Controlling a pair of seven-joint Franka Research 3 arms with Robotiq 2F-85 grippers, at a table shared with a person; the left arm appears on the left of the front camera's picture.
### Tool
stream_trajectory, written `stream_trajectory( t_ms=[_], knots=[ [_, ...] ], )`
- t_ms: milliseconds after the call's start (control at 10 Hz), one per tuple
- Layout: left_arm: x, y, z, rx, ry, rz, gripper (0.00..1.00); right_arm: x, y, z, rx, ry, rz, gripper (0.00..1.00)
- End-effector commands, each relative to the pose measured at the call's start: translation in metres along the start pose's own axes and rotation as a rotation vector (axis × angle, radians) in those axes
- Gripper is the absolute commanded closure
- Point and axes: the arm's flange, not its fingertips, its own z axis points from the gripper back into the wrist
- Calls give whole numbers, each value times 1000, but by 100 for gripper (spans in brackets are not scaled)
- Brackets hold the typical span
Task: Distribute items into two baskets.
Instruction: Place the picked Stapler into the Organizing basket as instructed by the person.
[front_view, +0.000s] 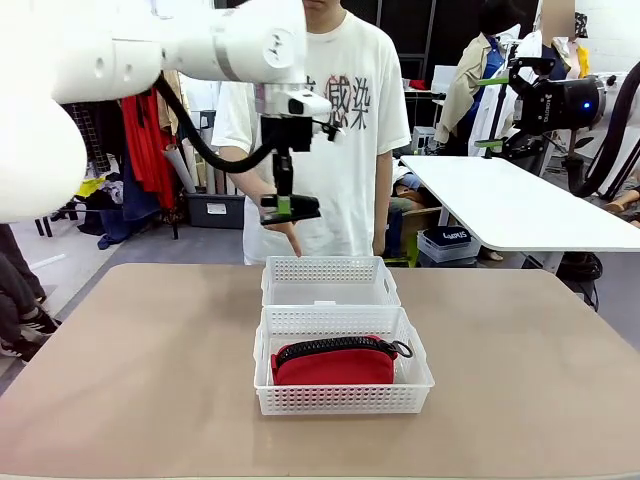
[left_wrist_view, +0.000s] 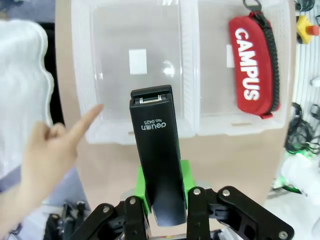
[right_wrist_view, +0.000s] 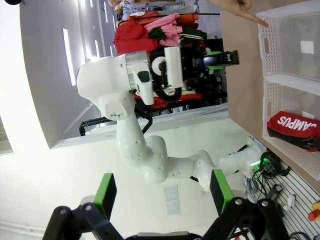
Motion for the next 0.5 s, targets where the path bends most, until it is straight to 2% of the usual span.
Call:
stream_trajectory(
  t_ms=[0, 200, 400],
  knots=[
    [18, 6, -11, 106, 28, -94, 100, -1, 4, 0, 19, -3, 2, 0],
    [48, 14, -33, 122, 115, -134, 100, -1, 4, 0, 19, -3, 2, 0],
    [65, 26, -61, 79, 122, -188, 100, -1, 4, 0, 19, -3, 2, 0]
  ],
)
